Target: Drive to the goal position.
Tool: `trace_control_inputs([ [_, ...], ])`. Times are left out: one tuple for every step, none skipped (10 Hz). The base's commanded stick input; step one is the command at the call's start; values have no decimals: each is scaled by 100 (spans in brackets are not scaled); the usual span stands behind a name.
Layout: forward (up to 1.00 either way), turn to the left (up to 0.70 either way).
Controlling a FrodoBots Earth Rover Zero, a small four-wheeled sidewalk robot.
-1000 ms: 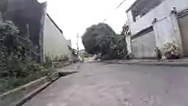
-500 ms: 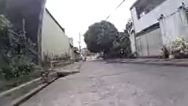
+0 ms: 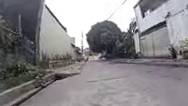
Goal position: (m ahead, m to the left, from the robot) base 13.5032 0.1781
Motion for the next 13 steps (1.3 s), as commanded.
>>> trace_control_inputs([
  [100, 0],
  [100, 0],
  [100, 0],
  [100, 0],
  [100, 0],
  [100, -4],
  [100, -13],
  [100, -26],
  [100, -10],
  [100, 0],
  [100, 0],
  [100, 0],
  [100, 0],
])
